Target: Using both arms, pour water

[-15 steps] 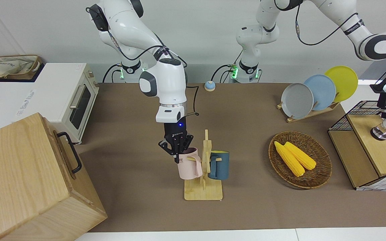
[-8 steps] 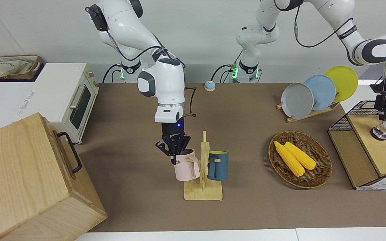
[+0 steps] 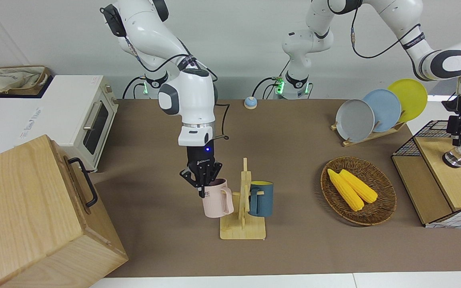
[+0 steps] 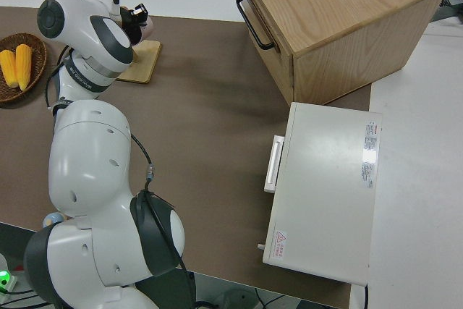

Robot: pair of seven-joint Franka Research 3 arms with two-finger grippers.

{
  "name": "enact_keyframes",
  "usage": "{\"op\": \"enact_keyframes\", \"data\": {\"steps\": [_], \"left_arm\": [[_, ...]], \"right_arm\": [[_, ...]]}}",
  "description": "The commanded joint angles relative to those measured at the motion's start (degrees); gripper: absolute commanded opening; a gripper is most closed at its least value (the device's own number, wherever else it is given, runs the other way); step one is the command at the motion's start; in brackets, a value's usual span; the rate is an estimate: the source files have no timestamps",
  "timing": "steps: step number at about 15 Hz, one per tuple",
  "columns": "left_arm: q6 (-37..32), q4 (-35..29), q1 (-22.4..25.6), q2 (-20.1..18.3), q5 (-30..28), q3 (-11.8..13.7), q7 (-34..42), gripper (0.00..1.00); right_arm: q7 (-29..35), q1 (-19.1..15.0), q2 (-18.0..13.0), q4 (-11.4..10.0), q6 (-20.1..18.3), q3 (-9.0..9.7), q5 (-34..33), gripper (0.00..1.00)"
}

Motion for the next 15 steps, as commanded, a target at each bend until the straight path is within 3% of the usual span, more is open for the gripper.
{"op": "enact_keyframes", "data": {"steps": [1, 8, 12, 15], "left_arm": [[1.66, -0.1, -0.21, 0.63, -1.86, -0.66, 1.94, 1.0], [1.66, 0.95, -0.04, 1.51, -1.86, -1.01, 2.81, 0.99], [1.66, 2.18, 0.05, 2.47, -2.12, -1.1, 2.82, 0.99], [1.66, 2.89, 0.14, 2.83, -2.29, -1.1, 2.73, 0.99]], "right_arm": [[-0.99, -2.4, -2.21, -1.08, -0.13, 1.41, -0.61, 0.0], [-2.73, -6.62, -4.76, -4.24, -0.13, 3.52, 1.05, 0.0], [-10.2, -8.73, -5.55, -4.42, -0.3, 3.52, 5.19, 0.0], [-11.09, -9.61, -6.17, -4.42, -2.05, 3.43, 7.11, 0.0]]}}
